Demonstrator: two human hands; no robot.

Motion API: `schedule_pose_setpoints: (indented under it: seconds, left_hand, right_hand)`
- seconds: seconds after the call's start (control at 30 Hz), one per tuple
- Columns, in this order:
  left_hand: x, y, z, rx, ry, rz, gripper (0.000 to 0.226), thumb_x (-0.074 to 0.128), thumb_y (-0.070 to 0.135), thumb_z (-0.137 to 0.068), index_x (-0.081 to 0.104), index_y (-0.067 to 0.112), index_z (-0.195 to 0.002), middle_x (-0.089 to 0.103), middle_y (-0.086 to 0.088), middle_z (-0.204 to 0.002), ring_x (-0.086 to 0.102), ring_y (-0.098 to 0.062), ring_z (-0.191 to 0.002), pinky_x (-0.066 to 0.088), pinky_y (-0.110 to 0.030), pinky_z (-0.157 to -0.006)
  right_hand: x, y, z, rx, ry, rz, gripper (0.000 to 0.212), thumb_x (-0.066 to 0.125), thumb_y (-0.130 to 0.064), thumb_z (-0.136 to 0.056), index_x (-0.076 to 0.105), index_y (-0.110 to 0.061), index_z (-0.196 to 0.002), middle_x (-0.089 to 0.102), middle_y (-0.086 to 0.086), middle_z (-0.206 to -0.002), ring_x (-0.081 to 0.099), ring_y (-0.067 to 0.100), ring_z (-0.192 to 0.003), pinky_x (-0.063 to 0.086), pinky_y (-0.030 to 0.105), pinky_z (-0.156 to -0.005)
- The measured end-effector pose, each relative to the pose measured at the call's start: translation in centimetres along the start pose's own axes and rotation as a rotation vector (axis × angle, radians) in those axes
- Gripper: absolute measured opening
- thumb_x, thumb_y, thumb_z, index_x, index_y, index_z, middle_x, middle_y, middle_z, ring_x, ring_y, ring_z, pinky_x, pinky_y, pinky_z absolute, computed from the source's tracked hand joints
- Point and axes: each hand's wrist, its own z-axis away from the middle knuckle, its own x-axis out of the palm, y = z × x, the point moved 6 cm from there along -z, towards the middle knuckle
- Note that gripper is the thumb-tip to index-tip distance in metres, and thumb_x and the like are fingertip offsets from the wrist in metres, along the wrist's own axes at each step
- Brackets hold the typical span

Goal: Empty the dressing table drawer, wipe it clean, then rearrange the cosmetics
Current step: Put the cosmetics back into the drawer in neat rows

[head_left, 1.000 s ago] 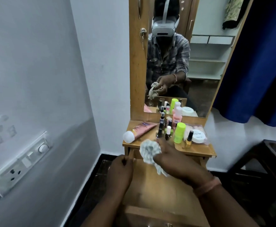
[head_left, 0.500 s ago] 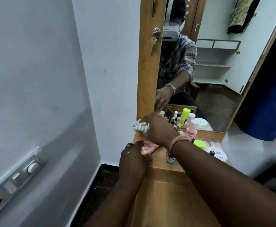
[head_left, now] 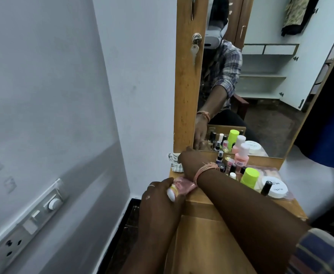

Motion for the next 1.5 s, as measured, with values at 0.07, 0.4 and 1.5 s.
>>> schedule_pose_setpoints:
  seconds: [0.07,0.4,1.5]
  left_hand:
    - [-0.6,0.1,0.2,0.021,0.034,0.028,0.079,0.035,0.072,-0.088,0.080,0.010,-0.105,0.077,-0.011,-0.095,0.071,-0.026,-0.088,0.052,-0.037,-0.092]
    - [-4.9,2.3,3.6,-0.106,0.030,0.038,0.042,0.068,0.045,-0.091,0.069,0.028,-0.129,0.070,0.001,-0.120,0.065,-0.019,-0.110,0.045,-0.028,-0.092]
    - [2.4,-0.7,10.4,-0.266,-0.347,-0.151,0.025,0.065,0.028,-0.095,0.074,0.025,-0.117,0.073,0.002,-0.117,0.068,-0.017,-0.108,0.050,-0.026,-0.088]
  right_hand:
    - [0.0,0.6,0.2,0.037,-0.017,0.000,0.039,0.061,-0.001,-0.087,0.063,-0.007,-0.125,0.054,0.016,-0.128,0.061,0.038,-0.112,0.054,0.043,-0.092]
    - [-5.5,1.2,4.7,0.119,0.207,-0.373,0.029,0.061,-0.020,-0.080,0.067,-0.017,-0.109,0.063,0.011,-0.110,0.062,0.031,-0.098,0.057,0.043,-0.085]
    - [12.4,-2.5,22.4,0.749,-0.425,-1.513,0.021,0.058,-0.020,-0.093,0.071,-0.007,-0.103,0.073,0.017,-0.101,0.071,0.032,-0.091,0.064,0.038,-0.071]
